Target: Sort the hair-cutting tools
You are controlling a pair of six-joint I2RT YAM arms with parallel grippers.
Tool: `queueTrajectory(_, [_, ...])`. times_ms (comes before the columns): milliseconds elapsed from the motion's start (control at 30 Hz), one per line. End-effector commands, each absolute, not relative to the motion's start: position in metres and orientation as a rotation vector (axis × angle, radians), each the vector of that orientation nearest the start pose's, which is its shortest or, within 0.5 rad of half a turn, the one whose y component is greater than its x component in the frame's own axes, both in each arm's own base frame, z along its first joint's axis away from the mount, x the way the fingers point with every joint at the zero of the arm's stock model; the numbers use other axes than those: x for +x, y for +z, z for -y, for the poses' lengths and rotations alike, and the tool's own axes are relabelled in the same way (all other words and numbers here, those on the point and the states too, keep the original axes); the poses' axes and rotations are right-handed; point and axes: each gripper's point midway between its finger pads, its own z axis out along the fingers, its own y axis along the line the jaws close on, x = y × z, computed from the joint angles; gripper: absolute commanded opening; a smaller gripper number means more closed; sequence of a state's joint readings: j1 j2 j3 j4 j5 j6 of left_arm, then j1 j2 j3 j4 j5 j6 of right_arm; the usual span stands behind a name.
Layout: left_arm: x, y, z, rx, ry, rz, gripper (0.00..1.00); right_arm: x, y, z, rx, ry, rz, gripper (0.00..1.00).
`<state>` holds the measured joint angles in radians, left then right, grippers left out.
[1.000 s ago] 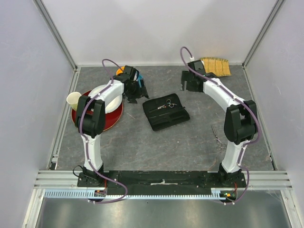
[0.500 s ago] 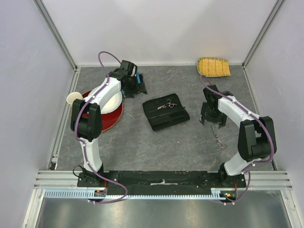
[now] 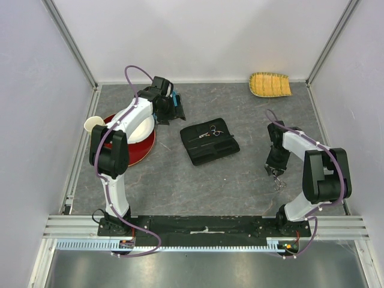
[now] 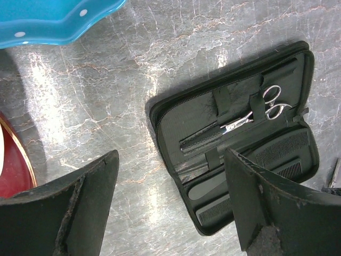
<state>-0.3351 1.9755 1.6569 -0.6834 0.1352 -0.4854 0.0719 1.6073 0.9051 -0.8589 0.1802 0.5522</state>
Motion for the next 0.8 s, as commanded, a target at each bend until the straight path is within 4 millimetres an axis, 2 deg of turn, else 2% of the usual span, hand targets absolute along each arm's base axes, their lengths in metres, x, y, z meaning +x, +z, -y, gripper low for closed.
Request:
queueTrajectory(0, [0.446,0.137,0.194,-0.088,-0.485,-2.559,0.86,0.224,-0.001,-0.02,0.792,-0.103,-2.988,0.3])
queueTrajectory(100, [0.447,0.139,0.192,-0.084,-0.482,-2.555,0.85,0.236,-0.003,-0.027,0.802,-0.04,-2.972,0.16])
queueTrajectory(200, [0.447,0.14,0.191,-0.079,-0.477,-2.551,0.85,0.254,-0.002,-0.037,0.826,0.041,-2.94,0.1])
queueTrajectory(333, [0.447,0.143,0.189,-0.084,-0.472,-2.544,0.85,0.29,0.008,-0.044,0.824,0.132,-2.855,0.08])
queueTrajectory(400, [0.447,0.143,0.189,-0.081,-0.475,-2.544,0.84,0.299,0.012,-0.042,0.814,0.111,-2.845,0.09])
queueTrajectory(433, [0.447,0.143,0.19,-0.081,-0.479,-2.545,0.84,0.307,0.017,-0.041,0.794,0.106,-2.837,0.11])
queueTrajectory(467, [0.447,0.143,0.19,-0.081,-0.48,-2.543,0.84,0.304,0.018,-0.03,0.792,0.018,-2.835,0.2])
queueTrajectory(533, [0.446,0.144,0.189,-0.085,-0.481,-2.545,0.84,0.305,0.027,-0.02,0.773,-0.053,-2.808,0.37])
queueTrajectory(567, [0.445,0.144,0.19,-0.088,-0.484,-2.544,0.84,0.302,0.03,-0.015,0.766,-0.092,-2.8,0.49])
queueTrajectory(667, [0.443,0.14,0.19,-0.096,-0.493,-2.555,0.84,0.298,0.039,-0.002,0.751,-0.175,-2.768,0.61])
queueTrajectory(767, [0.441,0.136,0.192,-0.105,-0.508,-2.565,0.84,0.29,0.032,0.0,0.742,-0.194,-2.807,0.63])
